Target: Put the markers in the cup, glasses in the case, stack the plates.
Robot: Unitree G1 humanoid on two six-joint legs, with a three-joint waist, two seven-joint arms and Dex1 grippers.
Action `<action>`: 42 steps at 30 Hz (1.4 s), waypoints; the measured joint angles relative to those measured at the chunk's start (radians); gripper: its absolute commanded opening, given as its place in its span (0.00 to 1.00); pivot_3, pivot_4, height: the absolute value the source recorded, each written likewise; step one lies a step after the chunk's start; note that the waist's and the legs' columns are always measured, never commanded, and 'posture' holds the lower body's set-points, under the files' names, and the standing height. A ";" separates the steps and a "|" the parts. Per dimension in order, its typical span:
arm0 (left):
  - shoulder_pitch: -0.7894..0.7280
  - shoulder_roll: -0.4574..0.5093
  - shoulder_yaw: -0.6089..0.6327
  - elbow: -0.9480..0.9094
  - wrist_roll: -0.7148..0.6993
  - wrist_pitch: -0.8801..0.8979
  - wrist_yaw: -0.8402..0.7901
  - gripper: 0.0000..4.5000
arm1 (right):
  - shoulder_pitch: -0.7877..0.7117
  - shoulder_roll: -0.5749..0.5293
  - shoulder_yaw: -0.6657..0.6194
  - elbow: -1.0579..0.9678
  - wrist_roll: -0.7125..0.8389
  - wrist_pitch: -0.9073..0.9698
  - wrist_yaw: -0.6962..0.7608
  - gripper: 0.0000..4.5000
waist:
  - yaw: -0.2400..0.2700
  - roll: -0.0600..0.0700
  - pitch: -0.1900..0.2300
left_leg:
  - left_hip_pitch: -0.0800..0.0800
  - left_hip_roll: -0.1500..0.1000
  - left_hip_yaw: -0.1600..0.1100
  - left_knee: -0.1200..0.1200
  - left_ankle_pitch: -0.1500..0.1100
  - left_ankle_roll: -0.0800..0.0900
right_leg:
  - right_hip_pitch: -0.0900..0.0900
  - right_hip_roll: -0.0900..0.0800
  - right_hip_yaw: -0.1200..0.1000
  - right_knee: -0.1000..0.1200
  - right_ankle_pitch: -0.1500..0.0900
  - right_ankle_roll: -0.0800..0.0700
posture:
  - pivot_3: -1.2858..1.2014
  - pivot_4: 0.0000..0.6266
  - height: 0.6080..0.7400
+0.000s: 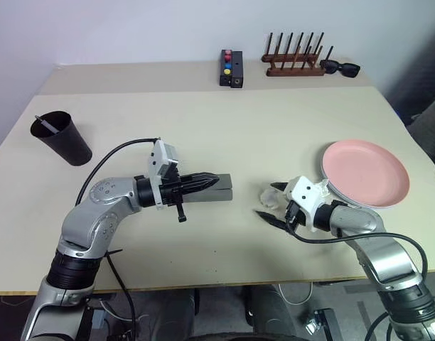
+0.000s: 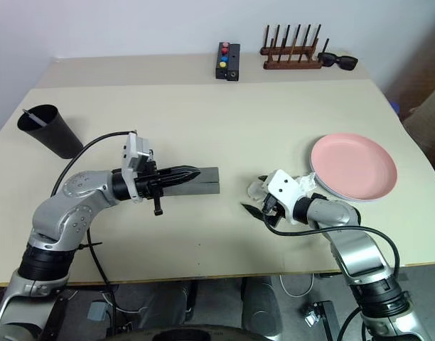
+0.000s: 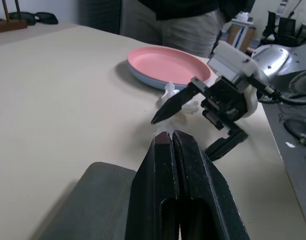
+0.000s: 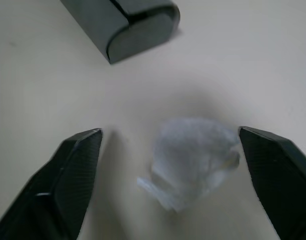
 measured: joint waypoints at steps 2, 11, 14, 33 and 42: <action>0.017 0.003 0.002 0.000 0.000 -0.006 -0.005 0.00 | 0.000 0.000 0.000 0.008 -0.010 -0.002 -0.004 0.47 | 0.001 0.000 0.000 | 0.000 0.000 0.000 0.000 0.000 0.000 | 0.000 0.000 0.000 0.000 0.000 0.000 | 0.52 0.24 0.95; 0.037 0.003 0.007 0.038 0.014 -0.073 -0.030 0.00 | -0.006 -0.019 -0.073 -0.025 0.018 -0.021 0.001 0.01 | 0.003 0.000 0.000 | 0.000 0.000 0.000 0.000 0.000 0.000 | 0.000 0.000 0.000 0.000 0.000 0.000 | 0.52 0.24 0.95; 0.037 -0.008 0.006 0.049 0.024 -0.086 -0.028 0.00 | -0.064 -0.050 -0.166 -0.014 0.019 -0.021 -0.035 0.01 | 0.003 0.000 0.000 | 0.000 0.000 0.000 0.001 0.000 0.000 | 0.000 0.000 0.000 0.000 0.000 0.000 | 0.52 0.24 0.95; 0.030 -0.079 -0.059 0.032 0.061 -0.116 0.000 0.00 | -0.029 -0.175 -0.314 0.365 -0.132 -0.115 -0.186 0.91 | 0.000 0.001 0.000 | 0.000 0.000 0.001 0.000 0.000 0.001 | 0.001 -0.001 0.000 0.000 0.000 0.000 | 0.52 0.24 0.95; 0.017 -0.083 -0.057 0.033 0.067 -0.136 0.017 0.00 | 0.053 -0.153 -0.341 0.153 0.034 -0.149 -0.040 0.91 | 0.002 0.001 0.000 | 0.000 0.000 0.000 0.000 0.000 0.001 | 0.001 -0.001 0.000 -0.001 0.000 0.001 | 0.52 0.24 0.95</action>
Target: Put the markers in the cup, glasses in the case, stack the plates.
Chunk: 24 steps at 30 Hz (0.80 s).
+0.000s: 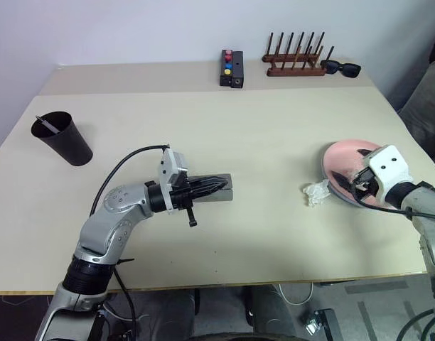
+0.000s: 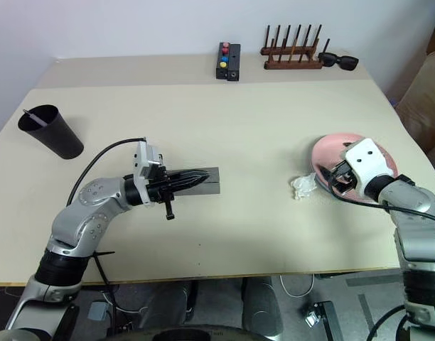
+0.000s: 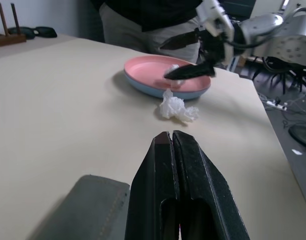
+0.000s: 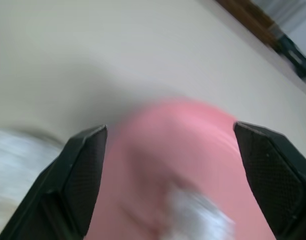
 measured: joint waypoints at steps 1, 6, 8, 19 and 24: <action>0.000 0.000 0.000 0.000 0.000 0.000 0.001 0.00 | 0.023 -0.002 0.018 -0.025 0.002 0.004 0.020 0.91 | 0.000 0.000 0.000 | 0.000 0.000 0.000 0.000 0.000 0.000 | 0.000 0.000 0.000 0.000 0.000 0.000 | 0.52 0.24 0.95; 0.001 0.000 0.000 0.002 0.000 -0.001 0.001 0.00 | 0.047 -0.001 0.127 -0.044 -0.037 0.037 0.038 0.91 | -0.001 0.000 0.000 | 0.000 0.000 0.000 0.001 0.000 0.000 | 0.000 0.000 0.000 0.000 0.000 0.000 | 0.52 0.24 0.95; 0.001 0.000 0.000 0.004 0.000 -0.002 0.000 0.00 | 0.031 -0.001 0.147 -0.041 -0.055 0.042 0.029 0.91 | -0.001 0.000 0.000 | 0.000 0.000 0.000 0.000 0.000 0.000 | 0.000 0.000 0.000 0.000 0.000 0.000 | 0.52 0.24 0.95; 0.022 0.002 0.001 0.016 0.001 -0.028 -0.004 0.00 | 0.009 0.011 0.185 -0.033 -0.082 0.055 0.016 0.01 | 0.001 0.000 0.000 | 0.000 0.000 0.000 0.000 0.000 0.000 | 0.000 0.000 0.000 0.000 0.000 0.000 | 0.52 0.24 0.95; 0.025 0.002 0.001 0.033 0.003 -0.050 -0.010 0.00 | 0.007 0.012 0.173 -0.044 -0.064 0.057 0.024 0.01 | 0.001 0.000 0.000 | 0.000 0.000 0.000 0.000 0.000 0.000 | 0.000 0.000 0.000 0.000 0.000 0.000 | 0.52 0.24 0.95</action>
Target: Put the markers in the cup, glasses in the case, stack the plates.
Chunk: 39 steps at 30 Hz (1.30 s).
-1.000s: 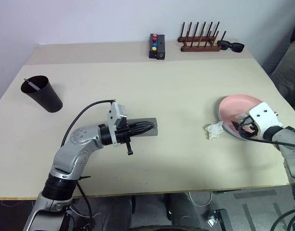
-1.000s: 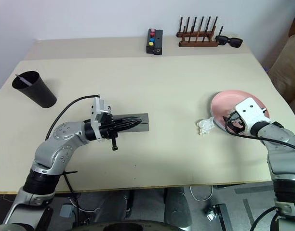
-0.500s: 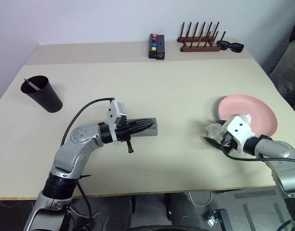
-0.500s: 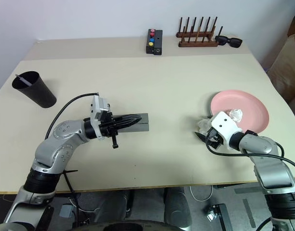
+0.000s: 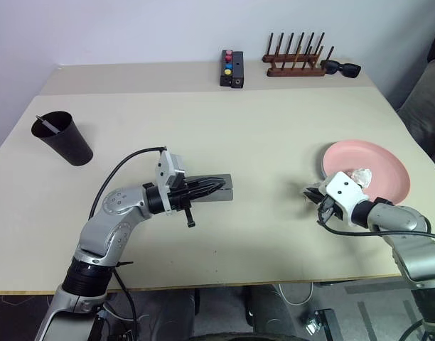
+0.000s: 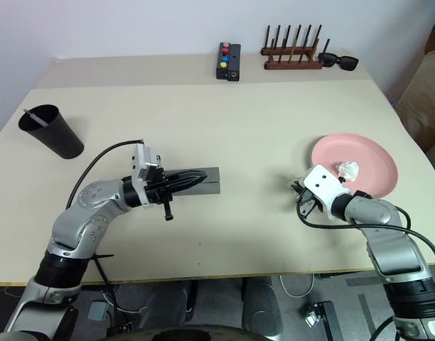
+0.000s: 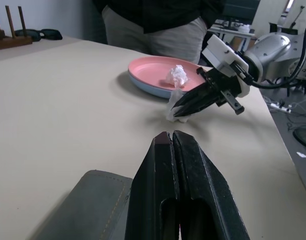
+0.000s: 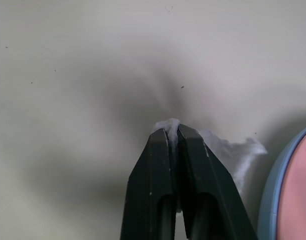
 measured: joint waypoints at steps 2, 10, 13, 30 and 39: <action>0.006 0.000 0.000 0.003 0.001 -0.008 0.000 0.00 | -0.022 0.029 -0.033 -0.013 0.038 0.002 -0.003 0.01 | -0.003 0.000 0.000 | 0.000 0.000 0.000 0.000 0.000 0.000 | 0.000 0.000 0.000 0.000 0.000 0.000 | 0.52 0.24 0.95; 0.004 0.001 -0.001 0.004 0.003 -0.008 0.006 0.00 | -0.192 0.023 -0.127 0.152 -0.047 -0.027 -0.192 0.01 | 0.008 0.000 0.000 | 0.000 0.000 -0.001 -0.001 0.000 0.000 | 0.000 0.000 -0.001 -0.001 0.000 0.000 | 0.52 0.24 0.95; 0.004 0.003 -0.001 0.004 0.004 -0.008 0.009 0.00 | -0.186 0.029 -0.109 0.216 -0.079 -0.031 -0.213 0.01 | 0.001 0.000 0.000 | -0.001 0.000 0.000 -0.001 0.000 0.001 | -0.001 0.000 -0.001 -0.001 0.000 0.000 | 0.52 0.24 0.95; 0.093 0.085 0.148 -0.062 -0.007 0.003 0.105 0.00 | -0.196 0.032 -0.108 0.202 0.033 -0.128 -0.065 0.85 | -0.009 0.000 0.000 | 0.001 0.001 0.000 -0.002 0.000 0.001 | -0.001 0.000 0.000 0.000 0.000 0.000 | 0.52 0.24 0.95; 0.415 0.155 0.433 -0.155 -0.023 0.009 0.193 0.00 | -0.159 0.050 -0.075 0.149 0.202 -0.113 0.160 0.85 | -0.001 0.000 0.000 | 0.000 0.001 0.000 0.000 -0.001 0.001 | 0.000 0.000 -0.001 -0.001 0.000 0.000 | 0.52 0.24 0.95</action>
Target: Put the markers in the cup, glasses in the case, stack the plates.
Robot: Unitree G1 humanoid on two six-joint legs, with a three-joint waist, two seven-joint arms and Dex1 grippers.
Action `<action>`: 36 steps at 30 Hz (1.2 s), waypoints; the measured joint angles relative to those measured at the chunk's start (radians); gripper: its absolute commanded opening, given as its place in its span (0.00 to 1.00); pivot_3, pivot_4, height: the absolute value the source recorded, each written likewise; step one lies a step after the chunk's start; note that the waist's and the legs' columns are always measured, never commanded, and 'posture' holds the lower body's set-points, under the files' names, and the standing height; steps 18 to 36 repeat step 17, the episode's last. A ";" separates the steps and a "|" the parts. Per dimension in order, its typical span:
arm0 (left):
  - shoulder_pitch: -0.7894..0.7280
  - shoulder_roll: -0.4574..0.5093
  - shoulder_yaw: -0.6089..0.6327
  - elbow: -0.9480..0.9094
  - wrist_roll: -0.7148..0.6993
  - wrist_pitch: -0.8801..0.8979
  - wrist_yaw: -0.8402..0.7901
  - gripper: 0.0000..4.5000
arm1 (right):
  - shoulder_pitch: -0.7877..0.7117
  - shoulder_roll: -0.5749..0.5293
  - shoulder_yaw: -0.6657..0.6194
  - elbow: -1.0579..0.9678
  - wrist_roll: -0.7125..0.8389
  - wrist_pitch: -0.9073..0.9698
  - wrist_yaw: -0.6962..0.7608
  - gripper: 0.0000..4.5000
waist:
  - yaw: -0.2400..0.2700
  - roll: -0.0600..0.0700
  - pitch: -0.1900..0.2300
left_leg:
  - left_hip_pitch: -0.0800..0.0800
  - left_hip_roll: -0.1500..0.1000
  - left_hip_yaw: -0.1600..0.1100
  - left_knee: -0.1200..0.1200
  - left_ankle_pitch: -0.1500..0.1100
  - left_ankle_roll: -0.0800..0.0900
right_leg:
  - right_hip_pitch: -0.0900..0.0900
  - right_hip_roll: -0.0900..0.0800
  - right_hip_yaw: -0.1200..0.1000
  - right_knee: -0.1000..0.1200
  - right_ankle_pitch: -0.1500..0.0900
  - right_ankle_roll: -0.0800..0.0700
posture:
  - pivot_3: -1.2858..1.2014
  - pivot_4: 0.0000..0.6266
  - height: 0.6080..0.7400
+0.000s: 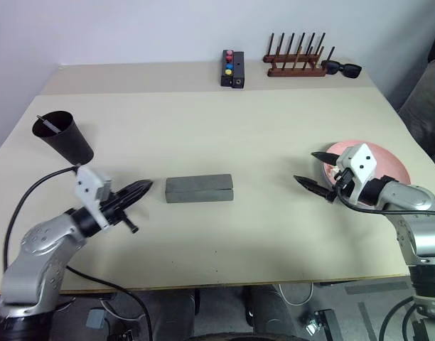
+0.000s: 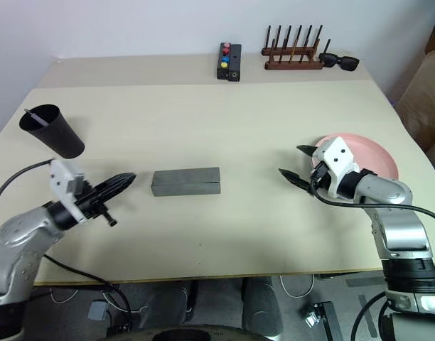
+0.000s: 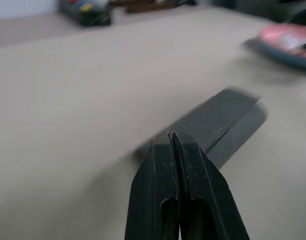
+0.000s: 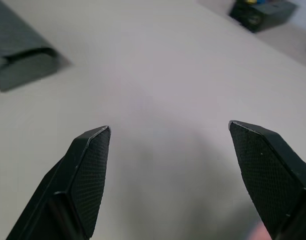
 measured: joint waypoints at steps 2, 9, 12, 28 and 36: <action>0.033 0.001 0.037 0.001 0.009 -0.012 0.010 0.00 | -0.001 0.002 0.000 0.003 0.009 0.000 0.016 0.85 | 0.002 0.000 0.000 | 0.000 0.000 0.000 0.000 0.000 0.000 | 0.000 0.000 0.000 0.000 0.000 0.000 | 0.52 0.24 0.95; 0.093 0.001 0.094 0.040 0.041 -0.063 0.027 0.00 | -0.034 0.006 0.001 0.099 0.013 -0.023 0.055 0.85 | -0.001 0.000 0.000 | 0.000 0.000 0.000 -0.001 0.000 0.000 | -0.001 0.000 0.000 0.000 0.000 0.000 | 0.52 0.24 0.95; 0.106 0.001 0.099 0.045 0.046 -0.069 0.035 0.00 | -0.040 0.010 0.002 0.134 0.010 -0.045 0.066 0.85 | -0.001 0.000 0.000 | 0.000 0.000 0.001 -0.001 0.000 0.000 | -0.001 0.000 0.000 0.000 0.000 0.000 | 0.52 0.24 0.95; 0.110 0.000 0.106 0.045 0.048 -0.070 0.048 0.00 | -0.060 0.022 0.013 0.177 0.003 -0.072 0.075 0.85 | -0.002 0.000 0.000 | 0.000 0.000 0.001 -0.001 0.000 0.000 | -0.001 0.000 0.000 0.000 0.000 0.000 | 0.52 0.24 0.95; 0.110 0.000 0.106 0.045 0.048 -0.070 0.048 0.00 | -0.060 0.022 0.013 0.177 0.003 -0.072 0.075 0.85 | -0.002 0.000 0.000 | 0.000 0.000 0.001 -0.001 0.000 0.000 | -0.001 0.000 0.000 0.000 0.000 0.000 | 0.52 0.24 0.95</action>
